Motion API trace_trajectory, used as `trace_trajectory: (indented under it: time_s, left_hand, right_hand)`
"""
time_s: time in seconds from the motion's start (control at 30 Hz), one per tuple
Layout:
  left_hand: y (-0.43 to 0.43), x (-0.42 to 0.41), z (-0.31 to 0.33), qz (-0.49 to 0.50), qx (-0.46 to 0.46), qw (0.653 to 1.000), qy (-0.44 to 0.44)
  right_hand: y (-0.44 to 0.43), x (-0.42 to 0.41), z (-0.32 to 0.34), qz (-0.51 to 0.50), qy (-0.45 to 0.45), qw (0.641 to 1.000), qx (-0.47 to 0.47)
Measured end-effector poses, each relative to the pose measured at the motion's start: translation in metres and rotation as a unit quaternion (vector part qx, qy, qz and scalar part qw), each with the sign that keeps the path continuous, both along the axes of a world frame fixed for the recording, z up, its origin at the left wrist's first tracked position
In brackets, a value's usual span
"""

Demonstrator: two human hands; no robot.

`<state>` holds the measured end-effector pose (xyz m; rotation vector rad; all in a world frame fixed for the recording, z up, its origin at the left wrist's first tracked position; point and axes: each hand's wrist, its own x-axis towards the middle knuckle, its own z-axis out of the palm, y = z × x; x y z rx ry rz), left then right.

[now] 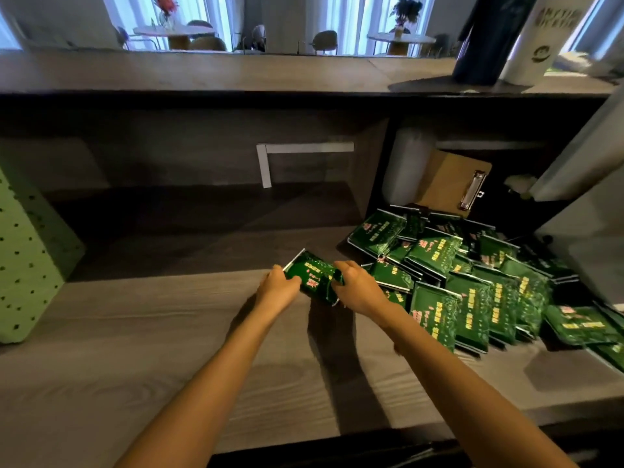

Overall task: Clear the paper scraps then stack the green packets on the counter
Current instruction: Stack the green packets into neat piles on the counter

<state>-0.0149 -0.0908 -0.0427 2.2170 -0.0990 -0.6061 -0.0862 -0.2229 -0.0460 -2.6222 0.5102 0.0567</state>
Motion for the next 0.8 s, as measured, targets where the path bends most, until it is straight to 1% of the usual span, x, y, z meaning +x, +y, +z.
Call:
trace_trajectory:
  time_s: [0.13,0.27,0.4,0.5,0.63,0.67,0.7,0.73,0.8]
  left_hand:
    - [-0.008,0.014,-0.032,0.04,-0.104,0.994,0.008]
    - [-0.015,0.016,-0.04,0.049,-0.15,0.987,0.004]
    - [-0.016,0.004,-0.048,0.063,-0.209,0.976,0.01]
    - [-0.015,-0.007,-0.048,0.084,-0.249,0.965,-0.014]
    - [-0.014,-0.022,-0.035,0.06,-0.232,0.968,-0.069]
    - [-0.015,-0.026,-0.032,0.053,-0.226,0.97,-0.078]
    - [-0.015,-0.029,-0.028,0.05,-0.227,0.969,-0.082]
    - [-0.016,-0.03,-0.027,0.055,-0.239,0.966,-0.082]
    - [-0.016,-0.028,-0.027,0.079,-0.275,0.954,-0.088]
  right_hand:
    - [-0.004,0.011,-0.025,0.009,-0.021,0.999,-0.031]
    - [-0.003,0.018,-0.04,0.009,-0.082,0.995,-0.06]
    - [0.0,0.015,-0.052,0.018,-0.125,0.99,-0.063]
    - [-0.002,0.011,-0.053,0.031,-0.145,0.989,-0.009]
    - [-0.006,0.003,-0.047,0.021,-0.147,0.98,0.128]
    - [-0.006,0.0,-0.046,0.013,-0.164,0.974,0.154]
    - [-0.006,-0.001,-0.046,0.005,-0.192,0.969,0.156]
    - [-0.007,-0.003,-0.047,-0.005,-0.224,0.967,0.121]
    - [-0.014,-0.005,-0.049,-0.022,-0.284,0.958,-0.006]
